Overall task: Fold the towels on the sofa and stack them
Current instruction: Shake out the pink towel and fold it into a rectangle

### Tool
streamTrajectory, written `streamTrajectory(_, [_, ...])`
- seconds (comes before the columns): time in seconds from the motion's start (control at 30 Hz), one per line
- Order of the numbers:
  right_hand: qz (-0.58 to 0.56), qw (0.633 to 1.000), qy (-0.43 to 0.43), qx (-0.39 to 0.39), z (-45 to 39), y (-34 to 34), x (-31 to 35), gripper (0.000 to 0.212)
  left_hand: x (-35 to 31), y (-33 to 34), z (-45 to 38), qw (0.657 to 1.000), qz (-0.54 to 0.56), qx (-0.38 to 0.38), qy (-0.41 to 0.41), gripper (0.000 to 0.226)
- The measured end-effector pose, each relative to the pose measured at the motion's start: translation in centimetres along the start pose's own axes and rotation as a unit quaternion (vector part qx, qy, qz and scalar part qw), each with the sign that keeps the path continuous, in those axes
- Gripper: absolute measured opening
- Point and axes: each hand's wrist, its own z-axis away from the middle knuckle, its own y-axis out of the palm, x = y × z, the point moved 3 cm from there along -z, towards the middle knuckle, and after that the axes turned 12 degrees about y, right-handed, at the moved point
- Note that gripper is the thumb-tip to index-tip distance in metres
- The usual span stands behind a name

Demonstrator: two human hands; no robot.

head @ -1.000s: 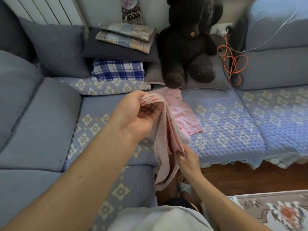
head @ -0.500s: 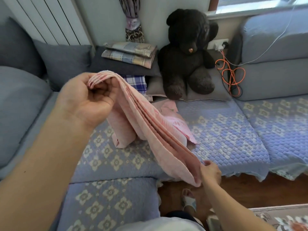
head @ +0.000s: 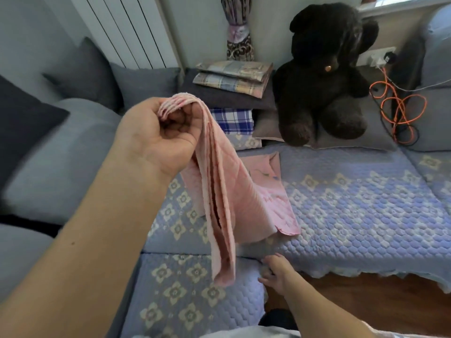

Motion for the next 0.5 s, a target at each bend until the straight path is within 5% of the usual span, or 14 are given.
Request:
streamTrajectory(0.13, [0.322, 0.946, -0.017, 0.034, 2.5, 3.5, -2.2, 0.056, -0.2, 0.6, 0.0, 1.000, 0.029, 0.007, 0.009, 0.038])
streamTrajectory(0.3, [0.593, 0.780, -0.179, 0.094, 3.1, 8.8, -5.4, 0.103, 0.0, 1.3, 0.4, 0.999, 0.038, 0.012, 0.022, 0.041])
streamTrajectory(0.37, [0.557, 0.803, -0.202, 0.063, 2.5, 10.4, -5.9, 0.111, 0.1, 2.0, 0.5, 0.999, 0.042, 0.018, 0.027, 0.046])
streamTrajectory(0.5, [0.332, 0.932, -0.144, -0.021, 3.1, 9.4, -4.7, 0.073, 0.2, 3.8, 0.4, 0.997, 0.064, 0.024, 0.039, 0.043])
